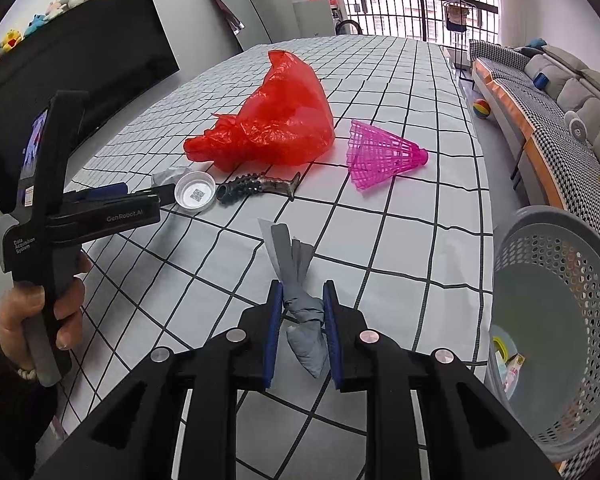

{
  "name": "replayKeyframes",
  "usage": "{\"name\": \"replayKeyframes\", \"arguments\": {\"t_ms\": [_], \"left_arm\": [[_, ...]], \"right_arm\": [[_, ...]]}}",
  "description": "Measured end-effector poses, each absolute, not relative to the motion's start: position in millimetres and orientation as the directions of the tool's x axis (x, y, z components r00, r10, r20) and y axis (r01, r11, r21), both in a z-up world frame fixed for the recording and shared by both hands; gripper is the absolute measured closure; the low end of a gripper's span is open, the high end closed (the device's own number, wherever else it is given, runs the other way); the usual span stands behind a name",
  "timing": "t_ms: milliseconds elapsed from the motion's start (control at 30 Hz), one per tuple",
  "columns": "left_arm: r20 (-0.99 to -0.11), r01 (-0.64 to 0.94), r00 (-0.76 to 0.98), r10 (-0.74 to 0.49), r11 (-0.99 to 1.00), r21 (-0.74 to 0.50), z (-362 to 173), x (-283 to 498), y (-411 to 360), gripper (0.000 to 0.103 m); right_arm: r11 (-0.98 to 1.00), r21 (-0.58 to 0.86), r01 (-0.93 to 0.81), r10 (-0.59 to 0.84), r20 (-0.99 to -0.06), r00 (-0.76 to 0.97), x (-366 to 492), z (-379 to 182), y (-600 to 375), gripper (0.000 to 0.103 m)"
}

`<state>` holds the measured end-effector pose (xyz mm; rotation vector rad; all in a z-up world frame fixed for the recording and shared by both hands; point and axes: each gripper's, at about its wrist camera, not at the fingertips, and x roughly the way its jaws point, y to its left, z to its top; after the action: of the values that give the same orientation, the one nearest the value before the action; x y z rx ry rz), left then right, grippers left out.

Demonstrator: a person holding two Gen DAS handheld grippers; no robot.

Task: Collect trash
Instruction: 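Grasp the crumpled white paper with the left gripper while the right holds the cloth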

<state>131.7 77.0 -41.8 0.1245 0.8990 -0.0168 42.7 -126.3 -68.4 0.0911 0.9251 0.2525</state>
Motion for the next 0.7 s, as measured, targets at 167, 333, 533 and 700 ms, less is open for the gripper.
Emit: {"name": "replayKeyframes", "arguments": {"t_ms": [167,333,533,700], "left_arm": [[-0.781,0.097,0.624,0.033,0.988,0.119,-41.1,138.6,68.7,0.023],[-0.784,0.110,0.620,0.022,0.987,0.115,-43.7,145.8,66.1,0.023],[-0.797,0.127,0.604,-0.010,0.988,0.084,-48.1,154.5,65.1,0.025],[-0.807,0.157,0.589,-0.044,0.986,0.061,-51.6,156.4,59.0,0.049]], "right_arm": [[0.965,0.190,-0.180,0.260,-0.776,0.575,41.7,-67.6,-125.8,0.083],[0.965,0.193,-0.175,0.259,-0.775,0.576,41.0,-67.1,-128.8,0.083],[0.966,0.194,-0.173,0.259,-0.773,0.579,40.1,-66.0,-129.9,0.083],[0.965,0.194,-0.173,0.260,-0.775,0.576,39.7,-66.2,-129.4,0.083]]}}
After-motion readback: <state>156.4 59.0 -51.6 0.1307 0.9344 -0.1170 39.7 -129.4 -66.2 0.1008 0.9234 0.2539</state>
